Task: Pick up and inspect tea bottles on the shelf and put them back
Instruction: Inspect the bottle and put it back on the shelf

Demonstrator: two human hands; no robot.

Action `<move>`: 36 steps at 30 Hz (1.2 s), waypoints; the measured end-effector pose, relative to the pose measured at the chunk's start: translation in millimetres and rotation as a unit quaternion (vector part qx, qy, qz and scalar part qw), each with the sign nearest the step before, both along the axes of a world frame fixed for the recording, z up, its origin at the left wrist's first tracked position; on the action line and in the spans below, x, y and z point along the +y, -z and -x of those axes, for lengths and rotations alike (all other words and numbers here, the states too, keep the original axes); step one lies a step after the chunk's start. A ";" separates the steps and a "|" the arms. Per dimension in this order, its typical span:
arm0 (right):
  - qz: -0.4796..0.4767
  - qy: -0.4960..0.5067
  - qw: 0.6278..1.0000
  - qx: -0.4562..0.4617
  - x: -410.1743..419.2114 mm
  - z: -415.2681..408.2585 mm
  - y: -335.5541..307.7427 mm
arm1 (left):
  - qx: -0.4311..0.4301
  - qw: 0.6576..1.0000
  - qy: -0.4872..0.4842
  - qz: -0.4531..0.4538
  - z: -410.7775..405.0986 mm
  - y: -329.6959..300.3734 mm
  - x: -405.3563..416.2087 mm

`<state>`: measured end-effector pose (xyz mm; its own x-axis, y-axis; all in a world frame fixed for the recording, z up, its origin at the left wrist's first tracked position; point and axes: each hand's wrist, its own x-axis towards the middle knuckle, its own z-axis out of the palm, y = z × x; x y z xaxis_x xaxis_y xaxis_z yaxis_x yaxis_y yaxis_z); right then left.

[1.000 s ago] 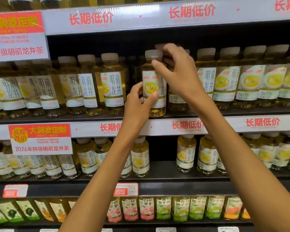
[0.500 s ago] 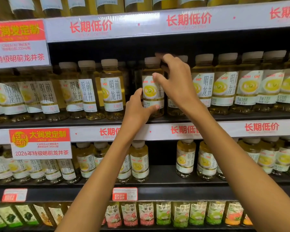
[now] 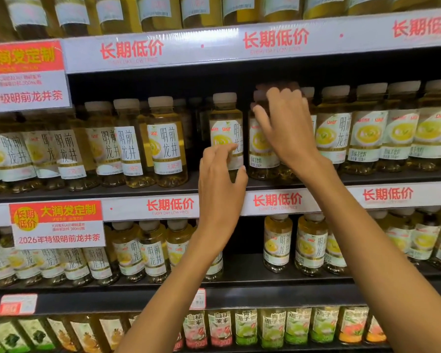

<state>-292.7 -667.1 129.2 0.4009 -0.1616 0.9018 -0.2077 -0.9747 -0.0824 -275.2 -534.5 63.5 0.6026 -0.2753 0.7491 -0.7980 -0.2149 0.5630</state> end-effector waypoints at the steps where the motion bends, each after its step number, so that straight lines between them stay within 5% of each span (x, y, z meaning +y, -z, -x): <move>1: -0.001 -0.024 0.999 -0.021 0.0 1.4 1.2 | 0.002 1.000 0.006 -0.009 0.6 2.3 -1.5; 6: -0.025 -0.210 0.969 -0.130 12.1 15.1 11.8 | -0.029 0.996 -0.018 -0.083 5.9 9.4 -8.5; 9: -0.133 -0.308 0.936 -0.110 17.0 22.2 22.1 | -0.017 0.997 -0.005 -0.078 9.8 9.8 -10.4; 16: -0.213 -0.362 0.904 -0.073 31.5 38.5 29.8 | -0.014 0.997 0.032 -0.062 11.5 13.9 -9.2; 25: -0.374 -0.514 0.767 -0.089 47.0 79.3 23.8 | 0.064 0.981 0.180 0.012 31.2 24.8 13.7; 29: -0.435 -0.531 0.727 -0.014 39.3 80.8 34.8 | 0.170 0.949 0.266 0.004 45.9 43.7 33.7; 36: -0.564 -0.608 0.556 0.059 42.9 74.2 76.0 | 0.385 0.840 0.382 -0.011 70.3 68.7 62.6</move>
